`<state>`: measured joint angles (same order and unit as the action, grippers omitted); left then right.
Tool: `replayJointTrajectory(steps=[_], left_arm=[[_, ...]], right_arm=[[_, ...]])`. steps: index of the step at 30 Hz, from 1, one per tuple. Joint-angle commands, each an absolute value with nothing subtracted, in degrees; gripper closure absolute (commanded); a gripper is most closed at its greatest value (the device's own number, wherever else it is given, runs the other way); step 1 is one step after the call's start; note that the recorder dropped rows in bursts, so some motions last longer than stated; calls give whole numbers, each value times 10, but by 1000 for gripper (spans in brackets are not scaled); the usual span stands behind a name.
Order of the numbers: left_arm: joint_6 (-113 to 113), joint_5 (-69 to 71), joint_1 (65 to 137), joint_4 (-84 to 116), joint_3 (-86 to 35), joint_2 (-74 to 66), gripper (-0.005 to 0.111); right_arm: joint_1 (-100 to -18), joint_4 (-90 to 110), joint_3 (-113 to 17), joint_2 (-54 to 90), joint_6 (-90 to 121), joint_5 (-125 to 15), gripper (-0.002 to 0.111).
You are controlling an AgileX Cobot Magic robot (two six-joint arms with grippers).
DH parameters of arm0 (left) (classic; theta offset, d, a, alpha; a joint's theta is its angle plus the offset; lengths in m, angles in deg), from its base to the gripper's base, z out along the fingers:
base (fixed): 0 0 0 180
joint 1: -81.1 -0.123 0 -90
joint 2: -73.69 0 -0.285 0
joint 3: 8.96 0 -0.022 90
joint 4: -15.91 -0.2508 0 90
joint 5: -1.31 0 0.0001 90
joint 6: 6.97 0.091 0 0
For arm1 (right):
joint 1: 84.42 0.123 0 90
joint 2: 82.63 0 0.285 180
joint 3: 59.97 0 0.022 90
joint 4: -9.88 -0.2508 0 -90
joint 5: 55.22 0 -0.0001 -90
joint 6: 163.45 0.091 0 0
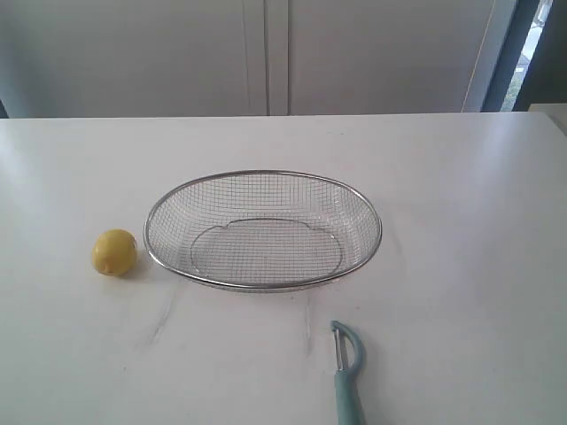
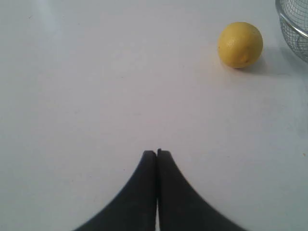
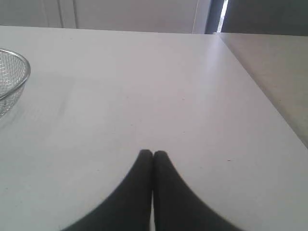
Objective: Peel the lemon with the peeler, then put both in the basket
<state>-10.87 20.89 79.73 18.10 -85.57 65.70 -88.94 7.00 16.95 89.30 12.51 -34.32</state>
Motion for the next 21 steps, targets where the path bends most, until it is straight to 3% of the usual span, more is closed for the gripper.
replayJointTrajectory(steps=[1, 7, 15, 21], left_arm=[[-110, 221, 796, 184, -862, 659, 107], [-110, 221, 796, 184, -862, 659, 107], [-110, 221, 796, 184, -862, 659, 107], [-110, 221, 796, 184, -862, 659, 107]], right_arm=[[-890, 71, 172, 896, 126, -353, 108], [-890, 71, 172, 896, 126, -371, 108], [-890, 71, 172, 896, 126, -612, 108], [-890, 69, 172, 896, 126, -670, 108]])
